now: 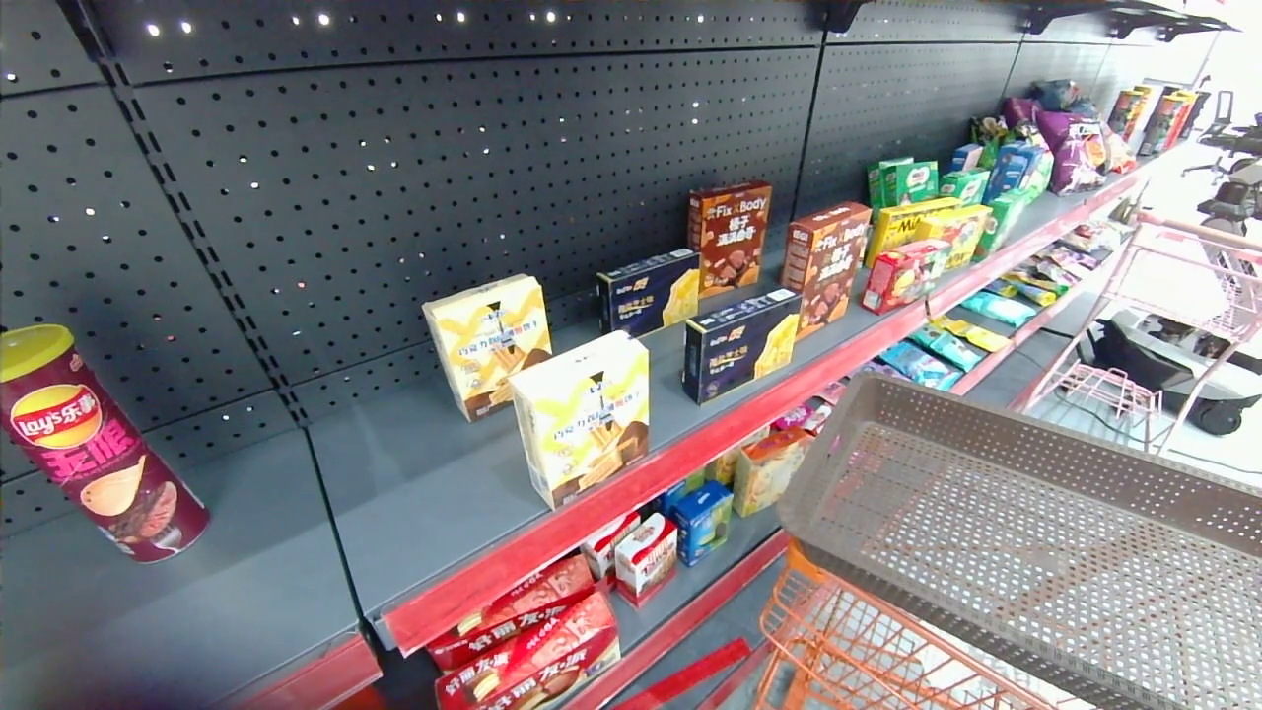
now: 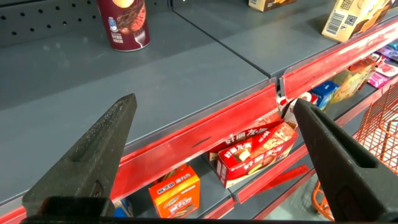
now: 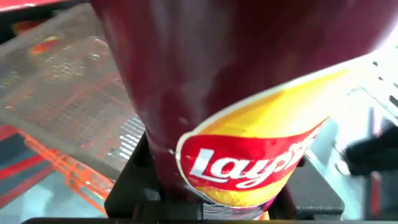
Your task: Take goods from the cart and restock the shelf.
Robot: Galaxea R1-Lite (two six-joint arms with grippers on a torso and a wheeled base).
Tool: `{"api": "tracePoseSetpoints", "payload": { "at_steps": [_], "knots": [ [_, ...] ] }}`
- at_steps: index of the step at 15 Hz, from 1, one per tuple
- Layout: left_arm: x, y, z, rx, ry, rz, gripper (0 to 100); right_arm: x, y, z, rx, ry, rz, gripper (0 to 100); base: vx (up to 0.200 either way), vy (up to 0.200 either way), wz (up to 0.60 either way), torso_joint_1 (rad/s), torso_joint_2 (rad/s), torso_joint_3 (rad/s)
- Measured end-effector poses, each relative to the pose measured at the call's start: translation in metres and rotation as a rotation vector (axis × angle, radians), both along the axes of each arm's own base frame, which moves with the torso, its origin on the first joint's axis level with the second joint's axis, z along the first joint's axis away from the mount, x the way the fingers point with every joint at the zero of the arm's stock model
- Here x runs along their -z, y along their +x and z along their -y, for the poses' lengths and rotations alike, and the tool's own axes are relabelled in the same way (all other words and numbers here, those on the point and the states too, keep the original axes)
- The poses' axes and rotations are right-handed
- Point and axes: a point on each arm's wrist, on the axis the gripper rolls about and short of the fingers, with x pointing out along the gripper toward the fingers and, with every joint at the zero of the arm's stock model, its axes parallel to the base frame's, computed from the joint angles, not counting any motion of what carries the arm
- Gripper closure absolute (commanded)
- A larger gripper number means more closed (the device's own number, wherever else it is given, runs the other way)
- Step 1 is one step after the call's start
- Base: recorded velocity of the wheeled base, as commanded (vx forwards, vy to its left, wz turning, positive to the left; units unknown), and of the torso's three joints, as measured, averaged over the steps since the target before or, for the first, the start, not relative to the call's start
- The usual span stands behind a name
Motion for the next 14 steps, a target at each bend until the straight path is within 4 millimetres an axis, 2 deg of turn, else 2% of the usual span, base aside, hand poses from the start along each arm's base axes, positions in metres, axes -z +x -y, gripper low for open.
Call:
{"api": "tracePoseSetpoints", "payload": {
  "at_steps": [7, 12, 14],
  "knots": [
    [0.0, 0.0, 0.0, 0.0, 0.0, 0.0, 0, 0.0, -0.013, -0.002, -0.004, 0.039, 0.066, 100, 0.0, 0.0, 0.0, 0.0, 0.0, 0.0],
    [0.0, 0.0, 0.0, 0.0, 0.0, 0.0, 0, 0.029, -0.004, -0.002, -0.078, -0.013, 0.071, 100, 0.0, 0.0, 0.0, 0.0, 0.0, 0.0],
    [0.0, 0.0, 0.0, 0.0, 0.0, 0.0, 0, 0.03, -0.002, -0.003, -0.123, -0.023, 0.067, 100, 0.0, 0.0, 0.0, 0.0, 0.0, 0.0]
  ]
}}
